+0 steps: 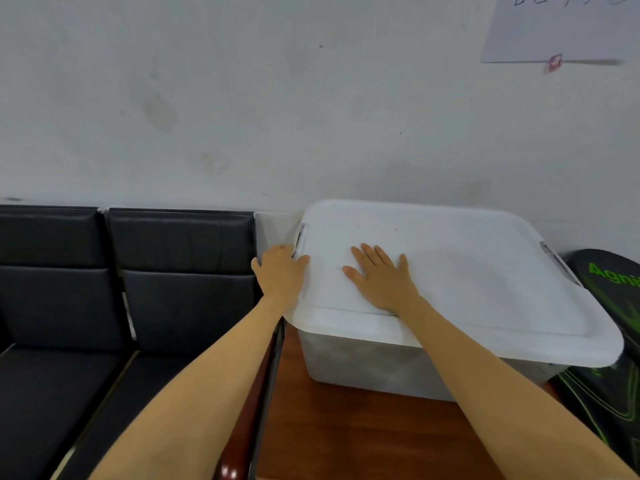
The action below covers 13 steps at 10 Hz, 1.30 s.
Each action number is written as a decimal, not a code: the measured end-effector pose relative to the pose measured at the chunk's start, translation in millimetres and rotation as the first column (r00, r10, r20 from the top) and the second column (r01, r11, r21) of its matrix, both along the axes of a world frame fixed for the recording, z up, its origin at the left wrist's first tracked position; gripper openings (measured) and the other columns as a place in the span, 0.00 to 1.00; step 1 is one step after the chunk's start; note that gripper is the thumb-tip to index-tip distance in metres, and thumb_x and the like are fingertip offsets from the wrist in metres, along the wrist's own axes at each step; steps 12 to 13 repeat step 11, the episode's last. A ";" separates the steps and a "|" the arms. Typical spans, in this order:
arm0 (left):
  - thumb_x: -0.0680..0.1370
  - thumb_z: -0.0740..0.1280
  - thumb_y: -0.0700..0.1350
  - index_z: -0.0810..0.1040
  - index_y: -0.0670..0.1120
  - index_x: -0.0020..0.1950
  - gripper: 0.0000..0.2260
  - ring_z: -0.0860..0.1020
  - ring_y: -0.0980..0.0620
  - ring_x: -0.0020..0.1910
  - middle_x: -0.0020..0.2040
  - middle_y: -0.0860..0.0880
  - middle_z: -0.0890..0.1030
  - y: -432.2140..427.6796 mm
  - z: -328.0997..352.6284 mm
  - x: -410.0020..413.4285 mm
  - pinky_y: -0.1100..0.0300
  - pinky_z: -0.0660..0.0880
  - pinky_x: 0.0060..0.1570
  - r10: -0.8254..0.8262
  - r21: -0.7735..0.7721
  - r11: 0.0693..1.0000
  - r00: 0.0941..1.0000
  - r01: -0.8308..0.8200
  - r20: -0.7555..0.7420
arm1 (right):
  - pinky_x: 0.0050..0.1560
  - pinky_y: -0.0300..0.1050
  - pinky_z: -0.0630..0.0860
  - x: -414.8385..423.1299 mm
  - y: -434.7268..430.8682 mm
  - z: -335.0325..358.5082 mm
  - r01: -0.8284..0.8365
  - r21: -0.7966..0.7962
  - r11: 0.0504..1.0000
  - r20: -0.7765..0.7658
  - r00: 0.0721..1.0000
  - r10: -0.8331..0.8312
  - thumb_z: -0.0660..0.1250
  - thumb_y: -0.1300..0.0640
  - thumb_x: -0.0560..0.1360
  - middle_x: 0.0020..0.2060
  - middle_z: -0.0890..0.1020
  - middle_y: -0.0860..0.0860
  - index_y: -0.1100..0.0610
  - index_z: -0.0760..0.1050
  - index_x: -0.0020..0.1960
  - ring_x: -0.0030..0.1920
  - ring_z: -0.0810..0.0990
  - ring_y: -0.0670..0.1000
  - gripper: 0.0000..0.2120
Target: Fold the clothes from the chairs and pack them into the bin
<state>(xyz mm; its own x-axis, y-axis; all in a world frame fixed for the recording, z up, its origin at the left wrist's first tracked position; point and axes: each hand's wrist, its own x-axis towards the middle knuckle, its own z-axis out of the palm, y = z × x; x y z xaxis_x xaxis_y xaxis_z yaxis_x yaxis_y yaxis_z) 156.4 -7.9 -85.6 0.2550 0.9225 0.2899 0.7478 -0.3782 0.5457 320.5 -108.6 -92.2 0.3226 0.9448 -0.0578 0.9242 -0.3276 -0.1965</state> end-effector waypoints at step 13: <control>0.84 0.52 0.52 0.69 0.44 0.70 0.20 0.67 0.43 0.67 0.69 0.44 0.70 -123.9 31.8 67.1 0.48 0.63 0.65 -0.328 -0.075 0.941 0.837 0.330 -0.438 | 0.59 0.49 0.70 101.1 -143.0 32.6 0.136 0.299 0.944 0.056 0.986 -0.160 0.56 0.49 0.82 0.59 0.79 0.54 0.57 0.75 0.64 0.58 0.76 0.56 0.17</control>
